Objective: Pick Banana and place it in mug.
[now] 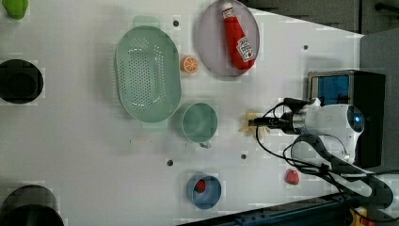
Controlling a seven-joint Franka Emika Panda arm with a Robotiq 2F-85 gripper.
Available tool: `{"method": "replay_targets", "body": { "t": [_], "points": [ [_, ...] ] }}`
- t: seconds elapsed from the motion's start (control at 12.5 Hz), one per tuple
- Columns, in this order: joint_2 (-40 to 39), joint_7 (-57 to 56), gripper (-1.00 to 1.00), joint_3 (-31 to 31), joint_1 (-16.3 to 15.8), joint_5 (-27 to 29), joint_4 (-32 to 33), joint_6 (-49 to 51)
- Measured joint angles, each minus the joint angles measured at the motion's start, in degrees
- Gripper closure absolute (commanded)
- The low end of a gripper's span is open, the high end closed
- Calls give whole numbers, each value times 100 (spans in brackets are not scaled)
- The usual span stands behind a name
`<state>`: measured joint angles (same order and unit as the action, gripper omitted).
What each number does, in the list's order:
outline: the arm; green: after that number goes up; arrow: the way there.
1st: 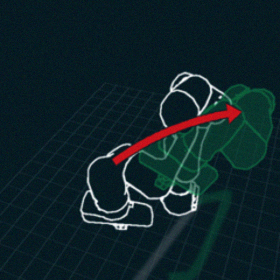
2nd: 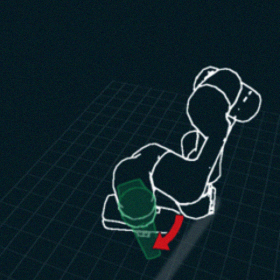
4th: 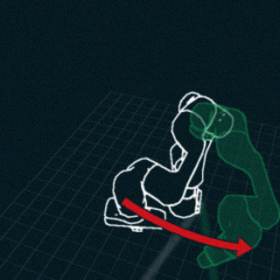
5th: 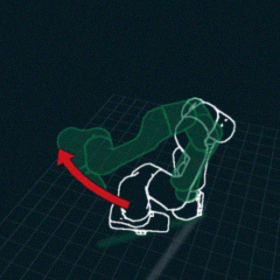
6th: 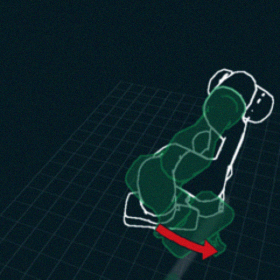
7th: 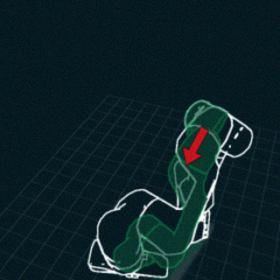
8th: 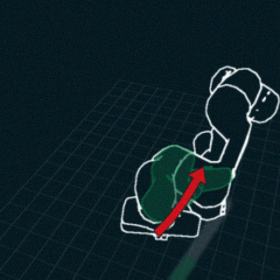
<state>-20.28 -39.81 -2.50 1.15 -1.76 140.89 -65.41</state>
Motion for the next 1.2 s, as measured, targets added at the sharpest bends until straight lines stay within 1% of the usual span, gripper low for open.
{"method": "replay_targets", "body": {
  "t": [0.08, 0.16, 0.24, 0.4, 0.48, 0.56, 0.64, 0.8, 0.96, 1.2],
  "points": [
    [-1, 0, 8, 55, 50, -11, 11, -34],
    [-3, 0, 27, 101, 65, -38, -11, -67],
    [13, 0, 37, 92, 17, -84, -22, -95],
    [49, -6, 37, 86, -24, 33, -34, -101],
    [126, -6, 37, 82, -15, 36, 45, -213],
    [287, -6, 37, 68, -3, 54, 145, -123],
    [494, -6, 37, 41, -2, 91, 179, 224],
    [1057, -6, 37, 39, 24, -33, 190, 1007],
    [1933, -8, 37, 50, 95, -90, 134, 2059],
    [3026, 20, 37, 120, 224, -43, -213, 3049]
  ]
}}
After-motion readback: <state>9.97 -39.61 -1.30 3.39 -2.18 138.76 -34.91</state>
